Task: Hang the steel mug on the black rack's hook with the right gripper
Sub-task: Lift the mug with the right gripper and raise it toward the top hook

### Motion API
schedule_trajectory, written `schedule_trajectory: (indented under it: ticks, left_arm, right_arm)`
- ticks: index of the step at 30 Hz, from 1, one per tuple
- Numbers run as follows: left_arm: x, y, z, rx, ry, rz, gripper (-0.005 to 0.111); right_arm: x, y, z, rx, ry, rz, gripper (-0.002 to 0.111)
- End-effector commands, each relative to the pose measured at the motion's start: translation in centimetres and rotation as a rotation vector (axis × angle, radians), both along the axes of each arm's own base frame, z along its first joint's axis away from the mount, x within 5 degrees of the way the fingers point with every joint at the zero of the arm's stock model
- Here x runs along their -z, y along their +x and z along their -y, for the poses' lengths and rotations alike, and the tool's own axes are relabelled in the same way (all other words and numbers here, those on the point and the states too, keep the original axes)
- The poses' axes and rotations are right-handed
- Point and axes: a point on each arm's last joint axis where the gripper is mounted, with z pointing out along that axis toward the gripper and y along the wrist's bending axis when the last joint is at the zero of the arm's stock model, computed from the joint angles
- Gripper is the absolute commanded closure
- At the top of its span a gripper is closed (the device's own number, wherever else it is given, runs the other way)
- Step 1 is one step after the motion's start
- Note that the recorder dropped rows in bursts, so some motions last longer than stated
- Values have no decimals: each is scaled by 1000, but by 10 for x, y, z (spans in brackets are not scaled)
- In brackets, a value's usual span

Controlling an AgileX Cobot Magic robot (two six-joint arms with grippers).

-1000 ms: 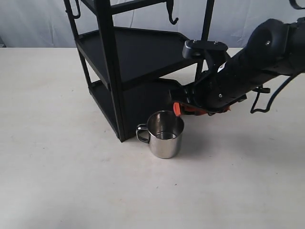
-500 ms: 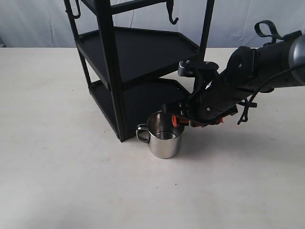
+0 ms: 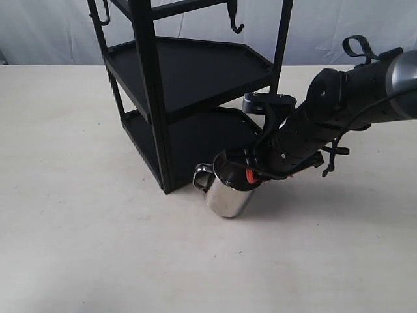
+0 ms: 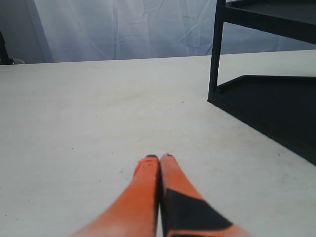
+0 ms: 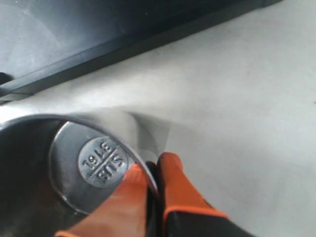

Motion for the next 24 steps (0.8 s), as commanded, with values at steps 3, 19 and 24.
schedule_trajectory:
  ticks: [3,19,24]
  left_arm:
    - [-1,0,0,1,-4,10,107]
    - [-1,0,0,1,-4,10,107]
    - [-1,0,0,1,-4,10,107]
  right_arm:
    - [-10,-10,-1,-65,2,-64,109]
    - [-110,-43,26,-117,186,66,109]
    - [-124,-38,42,-77,356,94,109]
